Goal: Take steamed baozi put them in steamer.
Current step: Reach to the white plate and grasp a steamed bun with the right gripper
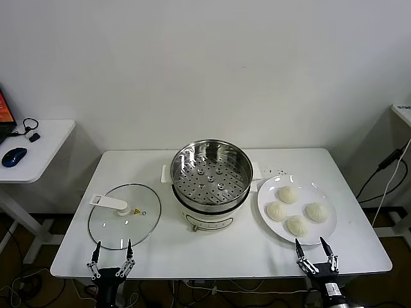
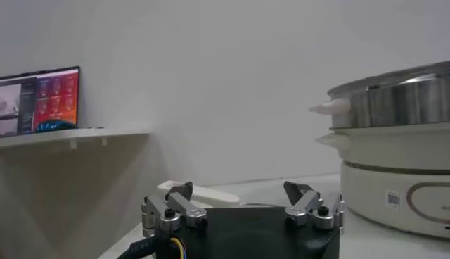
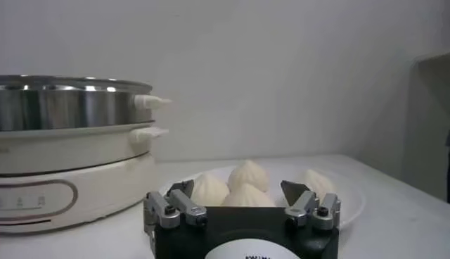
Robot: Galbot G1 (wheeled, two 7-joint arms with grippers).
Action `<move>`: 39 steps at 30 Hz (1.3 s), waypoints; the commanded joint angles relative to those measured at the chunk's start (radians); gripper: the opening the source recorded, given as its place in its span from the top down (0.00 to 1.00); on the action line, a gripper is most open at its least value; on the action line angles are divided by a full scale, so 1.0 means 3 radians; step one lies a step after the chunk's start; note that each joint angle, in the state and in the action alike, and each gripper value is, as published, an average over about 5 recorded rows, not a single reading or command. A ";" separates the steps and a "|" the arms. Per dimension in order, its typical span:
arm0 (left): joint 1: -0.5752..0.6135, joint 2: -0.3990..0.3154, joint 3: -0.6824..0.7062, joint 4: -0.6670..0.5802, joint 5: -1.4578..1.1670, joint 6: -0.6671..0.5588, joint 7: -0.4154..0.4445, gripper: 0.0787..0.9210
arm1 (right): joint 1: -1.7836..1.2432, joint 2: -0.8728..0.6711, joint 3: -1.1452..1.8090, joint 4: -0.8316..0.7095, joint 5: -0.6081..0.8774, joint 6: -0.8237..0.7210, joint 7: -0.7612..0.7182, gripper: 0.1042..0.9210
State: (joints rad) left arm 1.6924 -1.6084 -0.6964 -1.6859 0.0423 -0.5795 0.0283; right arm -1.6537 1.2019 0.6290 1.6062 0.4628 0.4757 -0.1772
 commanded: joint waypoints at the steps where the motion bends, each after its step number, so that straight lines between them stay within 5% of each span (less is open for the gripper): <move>1: -0.0003 -0.0001 0.0003 0.0006 0.0009 -0.0001 0.0000 0.12 | -0.0001 -0.0018 -0.0003 0.0127 -0.0026 -0.0255 0.0084 0.12; 12: -0.0034 0.0008 0.0032 0.0029 0.0033 -0.0016 0.0009 0.12 | 0.0691 -0.0513 0.0145 0.0667 0.0078 -0.1784 0.0475 0.12; 23: -0.0027 0.0028 0.0085 0.0039 0.0057 -0.0053 0.0015 0.12 | 0.1541 -0.1921 -0.0254 0.0806 0.0060 -0.3398 0.0124 0.12; 31: -0.0039 0.0035 0.0129 0.0078 0.0108 -0.0106 0.0015 0.12 | 0.2166 -0.3188 -0.0966 0.0487 0.0058 -0.3407 -0.1043 0.12; 39: -0.0050 0.0045 0.0170 0.0127 0.0171 -0.0159 0.0018 0.12 | 0.5725 -0.3270 -0.4724 -0.0182 -0.0163 -0.2833 -0.1984 0.12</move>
State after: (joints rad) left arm 1.6782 -1.5958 -0.6501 -1.6498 0.0892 -0.6230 0.0337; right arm -0.6543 0.3784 -0.0251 1.6450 0.4451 -0.3829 -0.5602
